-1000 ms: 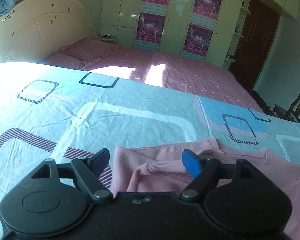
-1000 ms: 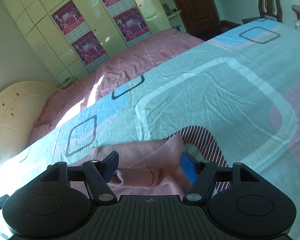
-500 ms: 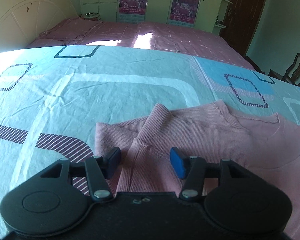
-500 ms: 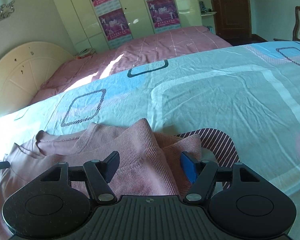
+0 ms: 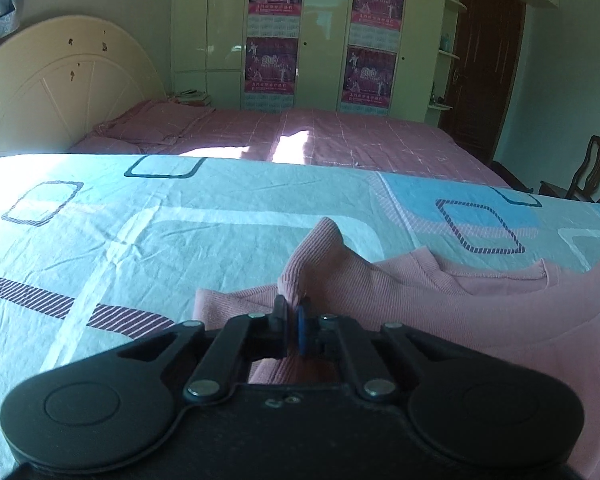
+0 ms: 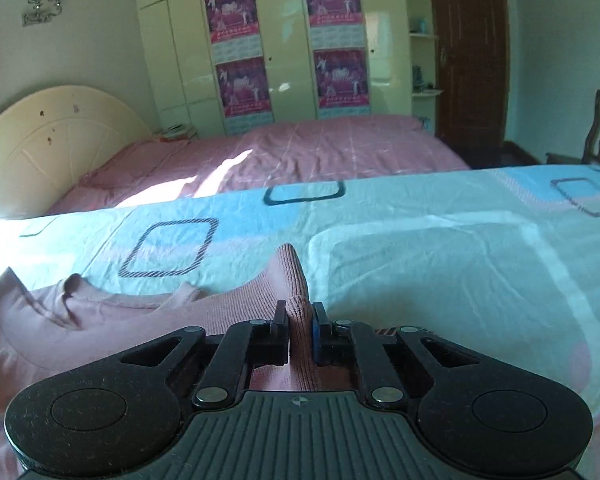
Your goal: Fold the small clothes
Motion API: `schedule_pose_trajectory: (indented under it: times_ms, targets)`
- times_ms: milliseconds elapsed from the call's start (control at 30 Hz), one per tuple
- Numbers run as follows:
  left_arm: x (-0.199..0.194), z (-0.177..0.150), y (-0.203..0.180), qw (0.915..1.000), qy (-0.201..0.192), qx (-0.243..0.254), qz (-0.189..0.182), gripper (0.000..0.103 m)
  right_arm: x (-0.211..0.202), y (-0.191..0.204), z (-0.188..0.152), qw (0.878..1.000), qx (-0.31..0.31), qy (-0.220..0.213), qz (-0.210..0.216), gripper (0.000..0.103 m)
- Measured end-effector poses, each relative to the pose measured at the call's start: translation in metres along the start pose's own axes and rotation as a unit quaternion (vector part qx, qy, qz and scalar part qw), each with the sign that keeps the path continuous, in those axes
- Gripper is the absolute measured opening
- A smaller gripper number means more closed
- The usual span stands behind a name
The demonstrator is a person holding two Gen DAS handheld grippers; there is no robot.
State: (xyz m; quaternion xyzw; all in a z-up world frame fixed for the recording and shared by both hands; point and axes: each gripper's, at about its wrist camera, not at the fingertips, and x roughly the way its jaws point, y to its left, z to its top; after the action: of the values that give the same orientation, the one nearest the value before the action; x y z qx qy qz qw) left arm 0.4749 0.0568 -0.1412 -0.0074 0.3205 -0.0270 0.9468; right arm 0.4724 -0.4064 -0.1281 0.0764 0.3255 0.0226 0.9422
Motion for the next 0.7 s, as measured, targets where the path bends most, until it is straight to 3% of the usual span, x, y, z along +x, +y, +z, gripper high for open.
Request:
schedule_pose_trajectory:
  times_ms: [100, 167, 367, 467, 500, 567, 700]
  targets:
    - [0.006, -0.004, 0.0, 0.9998, 0.0, -0.002, 0.019, 0.005, 0.006, -0.005, -0.009, 0.999, 0.04, 0.003, -0.001, 0.009]
    - [0.02, -0.011, -0.001, 0.999, 0.026, 0.013, 0.033, 0.005, 0.023, -0.006, -0.016, 0.998, 0.042, 0.042, -0.013, 0.009]
    - [0.021, -0.016, -0.003, 0.998, 0.033, 0.02, 0.05, 0.009, 0.013, -0.007, -0.013, 0.998, 0.038, 0.044, -0.003, 0.011]
    - [0.012, -0.013, 0.0, 0.9977, 0.034, 0.017, 0.056, 0.026, -0.003, -0.011, -0.015, 0.998, 0.04, 0.045, 0.003, 0.033]
    - [0.007, -0.012, 0.002, 0.998, 0.03, 0.013, 0.054, 0.026, -0.009, -0.012, -0.017, 0.998, 0.037, 0.046, 0.008, 0.047]
    - [-0.004, -0.011, 0.007, 0.9982, 0.028, 0.002, 0.052, 0.037, -0.019, -0.014, -0.022, 0.998, 0.031, 0.052, 0.015, 0.049]
    - [-0.03, -0.019, 0.013, 0.999, 0.027, 0.001, 0.036, 0.045, -0.038, -0.017, -0.037, 0.997, 0.039, 0.068, 0.024, 0.048]
